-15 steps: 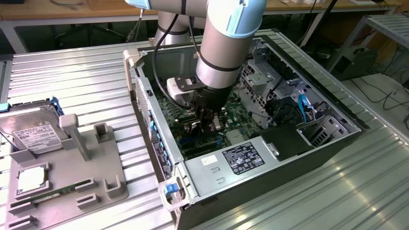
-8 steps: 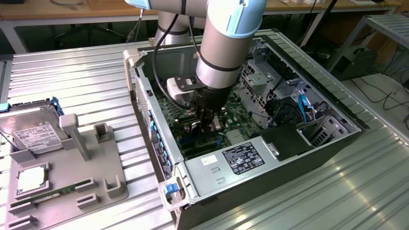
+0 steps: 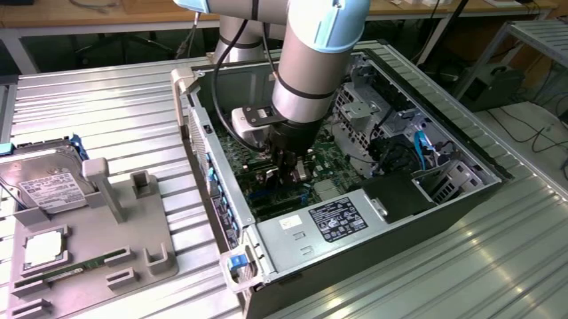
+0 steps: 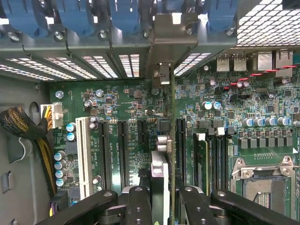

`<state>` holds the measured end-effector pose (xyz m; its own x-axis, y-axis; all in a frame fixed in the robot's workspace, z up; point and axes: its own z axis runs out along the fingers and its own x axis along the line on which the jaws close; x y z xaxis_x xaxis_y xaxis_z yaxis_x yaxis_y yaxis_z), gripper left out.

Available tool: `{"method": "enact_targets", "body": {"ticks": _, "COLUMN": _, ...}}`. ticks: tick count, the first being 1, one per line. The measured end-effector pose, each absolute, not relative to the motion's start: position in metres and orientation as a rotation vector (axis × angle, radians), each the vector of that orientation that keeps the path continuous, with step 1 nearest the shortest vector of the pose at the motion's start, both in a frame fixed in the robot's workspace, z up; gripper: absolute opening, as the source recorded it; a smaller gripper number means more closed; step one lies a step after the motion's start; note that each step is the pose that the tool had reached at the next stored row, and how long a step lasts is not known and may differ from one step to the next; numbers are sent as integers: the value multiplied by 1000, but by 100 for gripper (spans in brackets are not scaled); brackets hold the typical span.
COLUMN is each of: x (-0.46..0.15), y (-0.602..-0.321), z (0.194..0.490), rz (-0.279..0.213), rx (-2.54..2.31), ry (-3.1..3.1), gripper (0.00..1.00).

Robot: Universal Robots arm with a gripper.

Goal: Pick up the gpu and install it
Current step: 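Insert the gpu into the slot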

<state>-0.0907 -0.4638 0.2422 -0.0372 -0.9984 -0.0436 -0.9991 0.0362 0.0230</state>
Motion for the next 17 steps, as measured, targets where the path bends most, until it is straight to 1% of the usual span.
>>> {"method": "enact_targets", "body": {"ticks": 17, "x": -91, "y": -464, "z": 245, "rz": 73, "rx": -2180, "ry": 2240, "gripper": 29}}
